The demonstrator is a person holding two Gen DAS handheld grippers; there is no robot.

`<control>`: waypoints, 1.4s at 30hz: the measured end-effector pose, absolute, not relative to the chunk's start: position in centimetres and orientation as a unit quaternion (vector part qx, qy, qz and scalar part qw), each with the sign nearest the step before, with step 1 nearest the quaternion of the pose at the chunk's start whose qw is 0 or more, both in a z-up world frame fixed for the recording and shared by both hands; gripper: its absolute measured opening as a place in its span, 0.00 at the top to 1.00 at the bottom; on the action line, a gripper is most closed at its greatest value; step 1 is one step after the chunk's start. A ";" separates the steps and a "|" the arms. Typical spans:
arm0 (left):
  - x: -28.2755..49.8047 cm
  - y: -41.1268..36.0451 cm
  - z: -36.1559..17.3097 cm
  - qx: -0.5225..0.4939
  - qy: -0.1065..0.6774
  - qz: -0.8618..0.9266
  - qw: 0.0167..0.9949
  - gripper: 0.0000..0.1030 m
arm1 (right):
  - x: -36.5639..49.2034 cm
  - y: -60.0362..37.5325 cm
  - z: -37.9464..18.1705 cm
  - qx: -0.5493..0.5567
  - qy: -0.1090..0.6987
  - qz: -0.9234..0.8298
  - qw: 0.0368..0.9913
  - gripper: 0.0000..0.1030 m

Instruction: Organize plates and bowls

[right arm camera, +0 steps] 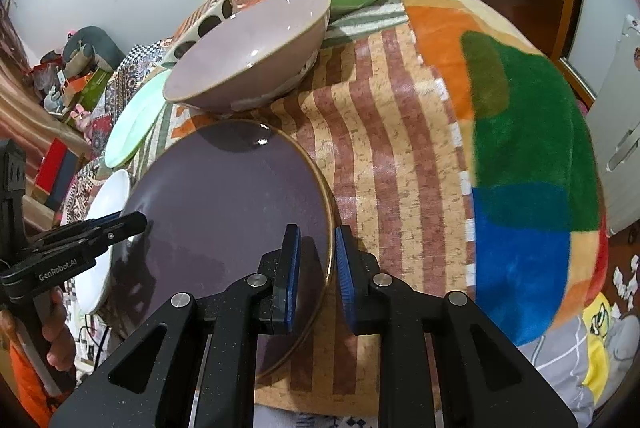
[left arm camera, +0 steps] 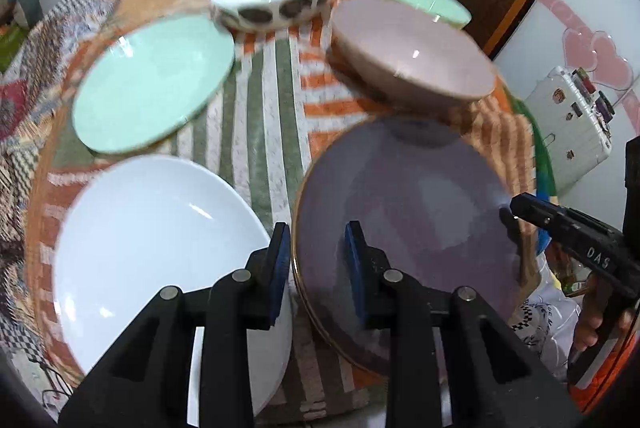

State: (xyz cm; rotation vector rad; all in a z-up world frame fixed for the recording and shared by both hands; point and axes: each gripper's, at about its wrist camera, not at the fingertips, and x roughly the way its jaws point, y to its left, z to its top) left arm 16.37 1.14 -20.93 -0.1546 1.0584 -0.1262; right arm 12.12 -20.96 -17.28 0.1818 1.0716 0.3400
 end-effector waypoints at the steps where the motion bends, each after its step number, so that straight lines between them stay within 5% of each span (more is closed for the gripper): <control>1: 16.0 1.3 -20.2 -0.080 0.495 -0.068 0.863 0.74 | 11.9 -21.4 -16.5 0.092 0.500 0.163 0.845 0.82; 5: 14.3 1.6 -17.1 -0.080 0.457 -0.073 0.883 0.71 | 11.0 -22.0 -14.2 0.092 0.470 0.168 0.861 0.69; 8: 13.2 1.8 -15.6 -0.078 0.440 -0.074 0.892 0.70 | 10.3 -21.7 -12.9 0.083 0.454 0.173 0.870 0.68; 15: 10.5 3.3 -13.4 -0.071 0.403 -0.048 0.911 0.50 | 9.5 -19.7 -11.1 0.071 0.434 0.197 0.876 0.67; 24: 8.1 7.9 -13.1 -0.091 0.395 0.008 0.914 0.40 | 9.2 -16.1 -10.2 0.058 0.423 0.235 0.873 0.56; 27: 7.3 9.5 -13.5 -0.097 0.398 0.027 0.912 0.37 | 9.1 -14.7 -10.0 0.056 0.417 0.247 0.873 0.45; 42: 4.6 17.3 -17.8 -0.163 0.427 0.103 0.883 0.32 | 10.6 -6.8 -12.0 0.009 0.448 0.301 0.842 0.44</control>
